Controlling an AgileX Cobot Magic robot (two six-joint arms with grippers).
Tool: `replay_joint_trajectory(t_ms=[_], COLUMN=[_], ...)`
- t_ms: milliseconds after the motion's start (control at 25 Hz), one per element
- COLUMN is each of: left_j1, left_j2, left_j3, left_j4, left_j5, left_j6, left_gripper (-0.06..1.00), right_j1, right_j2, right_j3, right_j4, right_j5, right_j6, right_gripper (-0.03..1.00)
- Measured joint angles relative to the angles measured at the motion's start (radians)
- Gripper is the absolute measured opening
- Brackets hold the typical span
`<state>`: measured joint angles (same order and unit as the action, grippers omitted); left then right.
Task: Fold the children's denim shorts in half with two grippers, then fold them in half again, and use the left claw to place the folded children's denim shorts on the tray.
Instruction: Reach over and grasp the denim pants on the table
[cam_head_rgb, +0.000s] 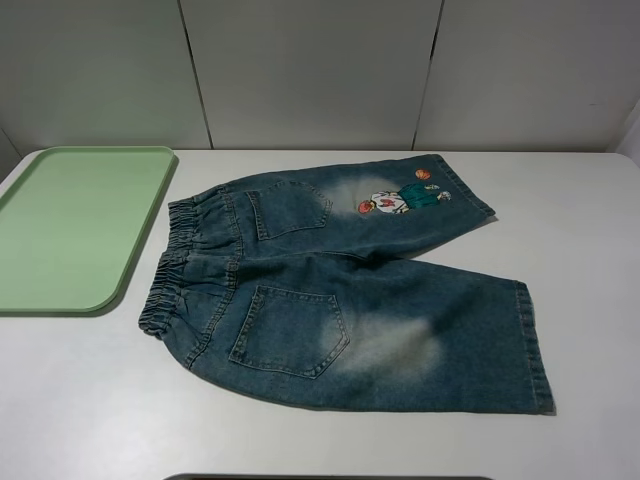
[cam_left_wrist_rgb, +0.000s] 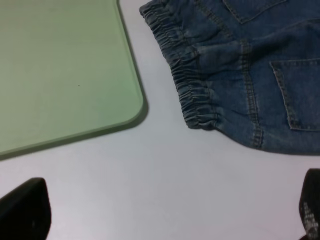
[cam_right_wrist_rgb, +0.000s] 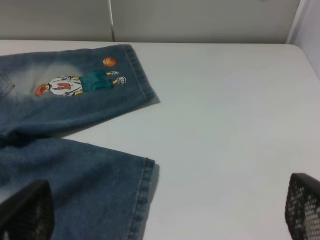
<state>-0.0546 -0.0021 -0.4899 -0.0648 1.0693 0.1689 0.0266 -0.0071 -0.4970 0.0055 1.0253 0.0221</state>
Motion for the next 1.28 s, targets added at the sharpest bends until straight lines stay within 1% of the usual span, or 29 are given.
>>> replay_joint_trajectory(t_ms=[120, 200, 320, 480, 520, 600, 720, 840, 960, 1120, 1200, 1280], left_j1=[0.0, 0.0, 0.0, -0.006, -0.025, -0.085, -0.197, -0.298, -0.386, -0.473, -0.5, -0.519], left_j2=[0.006, 0.05, 0.204, 0.382, 0.425, 0.498, 0.589, 0.671, 0.746, 0.845, 0.896, 0.957], left_j3=[-0.001, -0.012, -0.077, -0.162, -0.174, -0.183, -0.186, -0.186, -0.186, -0.186, -0.186, -0.186], left_j4=[-0.001, -0.002, -0.002, -0.002, -0.001, 0.017, 0.081, 0.17, 0.229, 0.267, 0.272, 0.272], left_j5=[0.003, 0.008, 0.009, 0.003, -0.005, -0.026, -0.034, -0.038, -0.055, -0.084, -0.109, -0.134], left_j6=[0.0, 0.0, 0.008, 0.073, 0.088, 0.118, 0.151, 0.174, 0.179, 0.184, 0.195, 0.207], left_gripper=[0.99, 0.99, 0.99, 0.99, 0.99, 0.99, 0.99, 0.99, 0.99, 0.98, 0.98, 0.98], right_j1=[0.0, 0.0, 0.0, 0.0, 0.0, 0.0, 0.005, 0.06, 0.16, 0.301, 0.37, 0.417], right_j2=[0.0, 0.005, 0.084, 0.263, 0.309, 0.423, 0.59, 0.746, 0.889, 1.069, 1.143, 1.214], right_j3=[0.0, 0.0, -0.024, -0.089, -0.104, -0.13, -0.169, -0.189, -0.192, -0.193, -0.194, -0.193], right_j4=[0.013, 0.02, 0.029, 0.041, 0.047, 0.066, 0.102, 0.115, 0.117, 0.097, 0.075, 0.056], right_j5=[0.0, 0.0, -0.006, -0.056, -0.077, -0.116, -0.165, -0.209, -0.242, -0.267, -0.296, -0.326], right_j6=[0.0, 0.0, 0.0, -0.008, -0.022, -0.086, -0.207, -0.313, -0.394, -0.49, -0.506, -0.513], right_gripper=[0.7, 0.7, 0.7, 0.7, 0.7, 0.7, 0.7, 0.7, 0.7, 0.7, 0.7, 0.7])
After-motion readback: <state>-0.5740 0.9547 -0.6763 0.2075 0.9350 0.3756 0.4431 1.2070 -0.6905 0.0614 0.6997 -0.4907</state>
